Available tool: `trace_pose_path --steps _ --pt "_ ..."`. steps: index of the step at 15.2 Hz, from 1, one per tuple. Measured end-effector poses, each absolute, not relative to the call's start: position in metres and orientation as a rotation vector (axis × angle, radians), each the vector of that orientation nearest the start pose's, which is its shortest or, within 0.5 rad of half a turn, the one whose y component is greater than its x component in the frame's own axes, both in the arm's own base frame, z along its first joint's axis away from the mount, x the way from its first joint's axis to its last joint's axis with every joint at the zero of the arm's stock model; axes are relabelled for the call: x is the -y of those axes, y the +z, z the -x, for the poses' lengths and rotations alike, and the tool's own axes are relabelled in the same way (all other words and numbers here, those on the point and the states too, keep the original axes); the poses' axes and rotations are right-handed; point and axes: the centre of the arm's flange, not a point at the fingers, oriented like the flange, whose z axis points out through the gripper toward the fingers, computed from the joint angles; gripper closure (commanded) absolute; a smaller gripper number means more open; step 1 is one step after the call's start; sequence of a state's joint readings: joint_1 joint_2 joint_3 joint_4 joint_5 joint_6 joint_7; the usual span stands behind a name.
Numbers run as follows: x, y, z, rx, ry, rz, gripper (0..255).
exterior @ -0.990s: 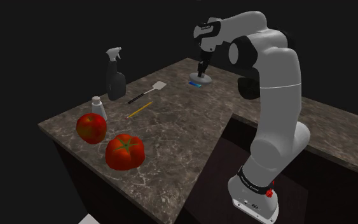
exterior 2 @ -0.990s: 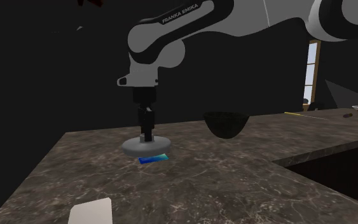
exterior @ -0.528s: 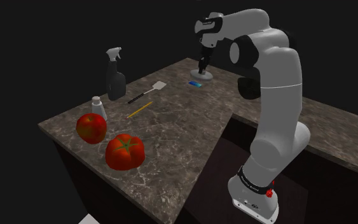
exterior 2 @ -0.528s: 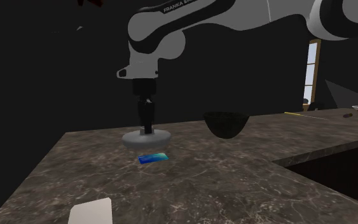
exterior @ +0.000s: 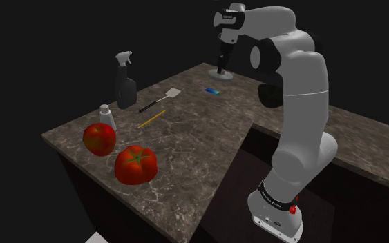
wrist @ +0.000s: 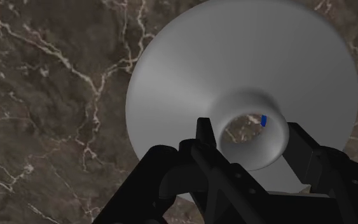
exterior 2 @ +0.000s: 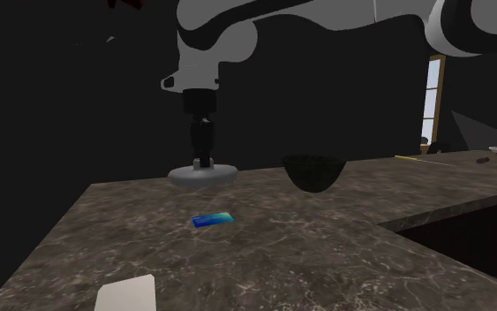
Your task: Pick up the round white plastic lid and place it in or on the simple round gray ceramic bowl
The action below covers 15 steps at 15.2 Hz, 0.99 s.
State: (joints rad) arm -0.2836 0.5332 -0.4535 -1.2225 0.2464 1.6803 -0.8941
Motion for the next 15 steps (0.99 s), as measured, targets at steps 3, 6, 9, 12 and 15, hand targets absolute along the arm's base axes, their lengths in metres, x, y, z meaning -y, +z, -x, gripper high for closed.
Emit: trace_pose_path --steps 3,6,9,12,15 --pt "0.393 0.502 -0.579 0.278 0.007 3.097 255" --pt "0.394 0.517 -0.579 0.278 0.007 3.097 255" --pt "0.394 0.534 -0.58 0.278 0.007 3.097 255" --pt "0.394 0.548 -0.579 0.278 0.007 3.097 255" --pt "0.395 0.565 -0.579 0.278 0.007 3.097 255"
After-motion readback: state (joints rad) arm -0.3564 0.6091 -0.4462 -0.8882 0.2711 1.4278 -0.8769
